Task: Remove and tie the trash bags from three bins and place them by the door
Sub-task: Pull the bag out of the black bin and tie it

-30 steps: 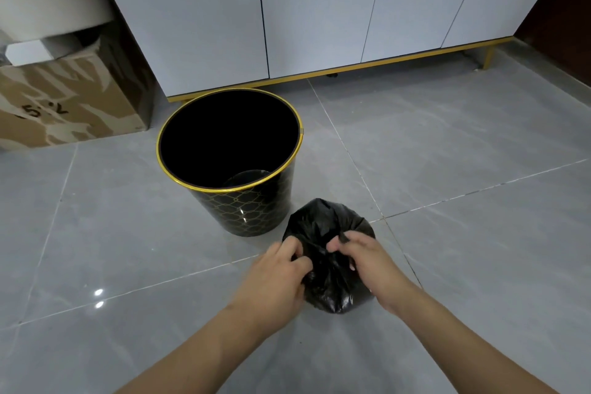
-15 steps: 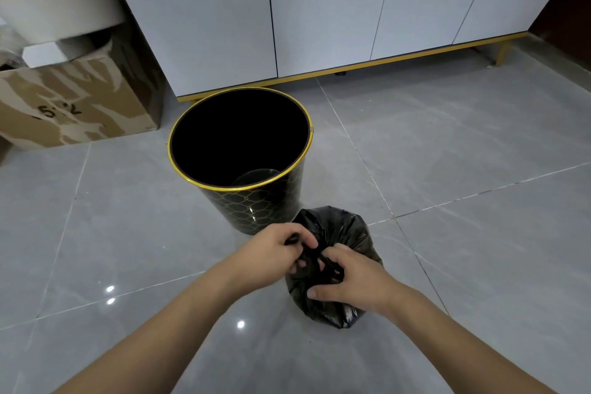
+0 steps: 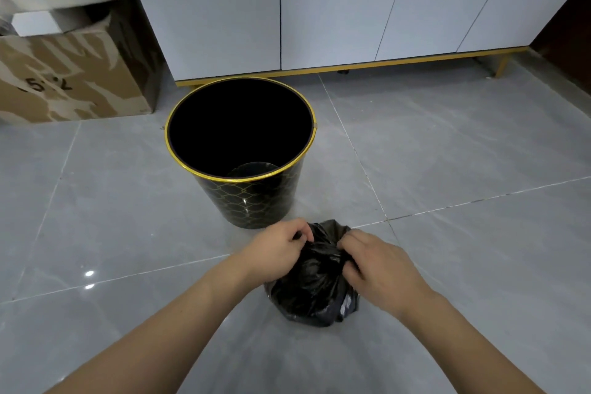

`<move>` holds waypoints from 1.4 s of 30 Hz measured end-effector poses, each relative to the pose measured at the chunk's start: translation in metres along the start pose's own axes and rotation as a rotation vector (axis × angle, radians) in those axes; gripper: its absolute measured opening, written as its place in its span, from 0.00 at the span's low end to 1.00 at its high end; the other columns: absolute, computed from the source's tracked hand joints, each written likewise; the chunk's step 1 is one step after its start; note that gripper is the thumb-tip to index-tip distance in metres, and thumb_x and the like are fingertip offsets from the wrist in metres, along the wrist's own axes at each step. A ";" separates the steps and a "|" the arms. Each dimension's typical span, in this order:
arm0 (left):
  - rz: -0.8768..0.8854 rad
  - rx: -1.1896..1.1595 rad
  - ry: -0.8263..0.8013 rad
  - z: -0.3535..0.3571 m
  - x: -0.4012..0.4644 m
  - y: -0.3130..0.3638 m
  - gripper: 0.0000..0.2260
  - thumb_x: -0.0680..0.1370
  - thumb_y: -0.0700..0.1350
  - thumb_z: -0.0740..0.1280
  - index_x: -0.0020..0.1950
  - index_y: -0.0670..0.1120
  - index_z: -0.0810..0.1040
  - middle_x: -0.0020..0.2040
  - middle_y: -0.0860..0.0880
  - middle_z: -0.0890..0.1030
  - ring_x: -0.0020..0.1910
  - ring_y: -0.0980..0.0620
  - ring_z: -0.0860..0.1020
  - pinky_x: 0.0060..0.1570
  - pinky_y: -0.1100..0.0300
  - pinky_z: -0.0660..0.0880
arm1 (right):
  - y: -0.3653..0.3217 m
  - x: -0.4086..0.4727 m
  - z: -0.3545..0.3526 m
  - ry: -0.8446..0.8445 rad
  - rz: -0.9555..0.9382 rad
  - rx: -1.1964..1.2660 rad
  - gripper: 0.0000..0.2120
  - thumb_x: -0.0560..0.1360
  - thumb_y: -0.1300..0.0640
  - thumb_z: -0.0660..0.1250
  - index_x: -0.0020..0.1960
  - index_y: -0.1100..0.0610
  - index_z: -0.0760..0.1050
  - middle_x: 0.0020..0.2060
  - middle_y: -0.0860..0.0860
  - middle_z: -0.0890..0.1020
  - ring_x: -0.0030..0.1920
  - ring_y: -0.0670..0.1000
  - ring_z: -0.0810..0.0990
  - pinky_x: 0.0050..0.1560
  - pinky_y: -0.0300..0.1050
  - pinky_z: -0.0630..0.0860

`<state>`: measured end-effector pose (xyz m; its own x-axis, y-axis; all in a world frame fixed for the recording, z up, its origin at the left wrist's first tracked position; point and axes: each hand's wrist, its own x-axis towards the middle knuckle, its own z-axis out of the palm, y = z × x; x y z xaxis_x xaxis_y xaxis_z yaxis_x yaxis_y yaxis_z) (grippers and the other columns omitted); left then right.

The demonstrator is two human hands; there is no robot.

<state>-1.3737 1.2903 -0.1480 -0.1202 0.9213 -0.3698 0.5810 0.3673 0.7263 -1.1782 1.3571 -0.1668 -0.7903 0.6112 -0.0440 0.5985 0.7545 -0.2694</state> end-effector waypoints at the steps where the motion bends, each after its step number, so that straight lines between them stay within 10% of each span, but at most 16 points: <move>1: -0.001 0.000 -0.074 0.000 0.001 -0.001 0.08 0.82 0.46 0.59 0.53 0.50 0.78 0.45 0.50 0.80 0.44 0.51 0.78 0.48 0.55 0.76 | 0.004 -0.003 0.001 0.016 0.011 -0.003 0.09 0.73 0.54 0.59 0.52 0.51 0.72 0.49 0.45 0.76 0.49 0.49 0.76 0.38 0.42 0.69; 6: 0.132 0.236 -0.051 0.004 0.006 -0.005 0.06 0.81 0.47 0.61 0.52 0.51 0.78 0.47 0.55 0.73 0.55 0.53 0.68 0.59 0.58 0.66 | 0.010 -0.011 0.005 0.104 0.000 -0.024 0.07 0.70 0.55 0.60 0.47 0.50 0.73 0.39 0.44 0.80 0.37 0.49 0.79 0.30 0.39 0.65; 11: -0.098 -0.475 0.123 0.025 0.009 0.007 0.07 0.81 0.40 0.61 0.49 0.44 0.78 0.47 0.45 0.83 0.49 0.46 0.80 0.57 0.49 0.75 | 0.003 -0.006 0.010 0.193 -0.031 0.013 0.06 0.72 0.54 0.59 0.48 0.50 0.71 0.36 0.44 0.80 0.34 0.50 0.79 0.28 0.41 0.70; 17: -0.292 -0.602 0.154 0.042 0.016 0.014 0.08 0.83 0.42 0.56 0.50 0.45 0.74 0.38 0.44 0.85 0.42 0.48 0.80 0.53 0.53 0.75 | 0.003 -0.011 0.006 0.231 -0.058 0.103 0.15 0.76 0.55 0.60 0.63 0.47 0.69 0.47 0.44 0.82 0.39 0.46 0.81 0.32 0.39 0.75; 22: -0.346 -0.638 0.082 0.044 0.015 0.016 0.04 0.78 0.39 0.60 0.49 0.46 0.74 0.33 0.47 0.83 0.40 0.48 0.79 0.54 0.49 0.75 | 0.008 -0.013 0.006 0.236 -0.035 0.103 0.11 0.76 0.52 0.57 0.56 0.47 0.74 0.48 0.42 0.77 0.34 0.44 0.77 0.28 0.36 0.71; 27: -0.156 -0.361 0.034 0.047 0.011 0.010 0.22 0.63 0.51 0.68 0.55 0.59 0.67 0.41 0.56 0.83 0.51 0.53 0.80 0.62 0.48 0.70 | 0.012 -0.011 0.010 0.210 0.100 0.185 0.12 0.74 0.48 0.57 0.50 0.48 0.77 0.45 0.40 0.74 0.33 0.44 0.76 0.31 0.40 0.74; 36: 0.207 0.385 0.344 0.053 0.004 0.005 0.12 0.76 0.47 0.59 0.58 0.57 0.74 0.51 0.59 0.80 0.56 0.55 0.68 0.60 0.56 0.52 | 0.007 -0.004 0.008 0.091 0.319 1.044 0.07 0.70 0.70 0.69 0.37 0.61 0.80 0.44 0.47 0.81 0.42 0.46 0.80 0.44 0.40 0.75; 42: 0.221 0.430 0.354 0.057 0.005 0.004 0.11 0.79 0.50 0.56 0.58 0.58 0.75 0.55 0.61 0.78 0.55 0.56 0.65 0.60 0.55 0.51 | 0.005 0.002 -0.004 -0.039 0.581 1.424 0.11 0.74 0.72 0.61 0.39 0.63 0.79 0.22 0.49 0.68 0.20 0.44 0.62 0.22 0.36 0.55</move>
<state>-1.3254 1.2888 -0.1799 -0.1776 0.9836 0.0322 0.8873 0.1459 0.4374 -1.1758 1.3628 -0.1648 -0.5164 0.7071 -0.4831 0.2151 -0.4389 -0.8724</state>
